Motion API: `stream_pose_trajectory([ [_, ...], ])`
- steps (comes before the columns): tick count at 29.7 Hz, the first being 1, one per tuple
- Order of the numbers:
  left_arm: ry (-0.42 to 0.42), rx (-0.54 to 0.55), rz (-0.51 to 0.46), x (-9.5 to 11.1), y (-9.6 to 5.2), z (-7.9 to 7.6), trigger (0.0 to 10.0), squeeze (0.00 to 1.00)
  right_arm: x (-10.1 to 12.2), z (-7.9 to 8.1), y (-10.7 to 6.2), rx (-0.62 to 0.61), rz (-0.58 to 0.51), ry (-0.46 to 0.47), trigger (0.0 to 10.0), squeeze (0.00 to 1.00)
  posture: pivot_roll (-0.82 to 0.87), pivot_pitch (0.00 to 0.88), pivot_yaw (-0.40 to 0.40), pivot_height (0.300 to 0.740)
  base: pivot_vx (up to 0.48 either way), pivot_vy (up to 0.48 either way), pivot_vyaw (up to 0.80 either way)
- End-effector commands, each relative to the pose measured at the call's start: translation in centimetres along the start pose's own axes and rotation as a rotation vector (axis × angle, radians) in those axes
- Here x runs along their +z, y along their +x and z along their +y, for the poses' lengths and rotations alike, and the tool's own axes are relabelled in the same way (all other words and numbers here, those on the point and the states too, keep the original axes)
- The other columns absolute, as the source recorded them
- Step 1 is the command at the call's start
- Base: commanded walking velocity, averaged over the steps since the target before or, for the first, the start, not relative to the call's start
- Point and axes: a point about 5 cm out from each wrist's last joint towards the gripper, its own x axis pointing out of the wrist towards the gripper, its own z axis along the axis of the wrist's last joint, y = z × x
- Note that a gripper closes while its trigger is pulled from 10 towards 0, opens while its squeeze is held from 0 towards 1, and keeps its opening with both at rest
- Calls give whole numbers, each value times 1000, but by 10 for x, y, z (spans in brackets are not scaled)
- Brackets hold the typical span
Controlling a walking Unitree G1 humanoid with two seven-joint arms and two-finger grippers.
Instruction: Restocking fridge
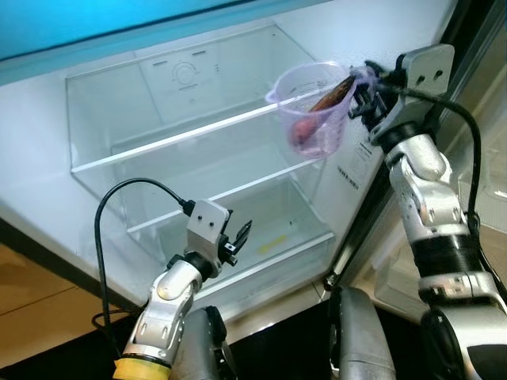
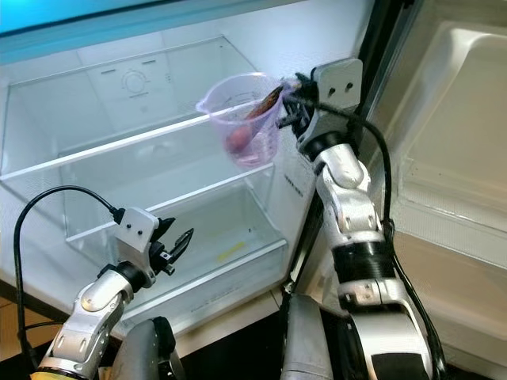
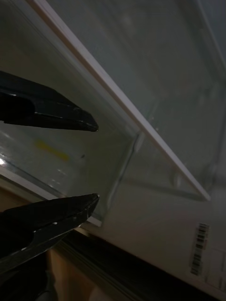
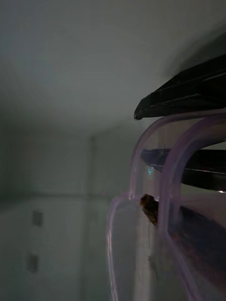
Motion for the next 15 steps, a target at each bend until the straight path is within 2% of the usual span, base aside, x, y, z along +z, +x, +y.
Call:
stream_pose_trajectory([
  [1,-3,-7,11,-2,-1,-3,10000,0,0,10,0,59,4,21,10000,0,-24,219,34,560,0,0,0],
  [4,-5,-12,12,-2,1,-4,10000,0,4,14,1,74,-5,30,10000,0,-28,221,35,560,0,0,0],
  [6,-6,-17,11,-2,2,-5,10000,0,12,23,11,87,-28,42,10000,0,-26,220,37,560,0,0,0],
  [9,-6,-17,11,-2,2,-6,10000,0,17,29,16,99,-39,46,10000,0,-25,220,37,560,0,0,0],
  [11,-4,-17,11,-2,2,-5,10000,0,24,44,30,111,-49,53,10000,0,-21,221,36,560,0,0,0],
  [12,-4,-17,11,-2,2,-5,10000,0,24,44,30,111,-49,53,10000,0,-21,221,36,560,0,0,0],
  [14,-2,-14,14,-2,1,-4,10000,0,30,58,41,107,-56,60,10000,0,-12,225,35,560,0,0,0],
  [15,-2,-14,14,-2,1,-4,10000,0,30,58,41,107,-56,60,10000,0,-12,225,35,560,0,0,0],
])
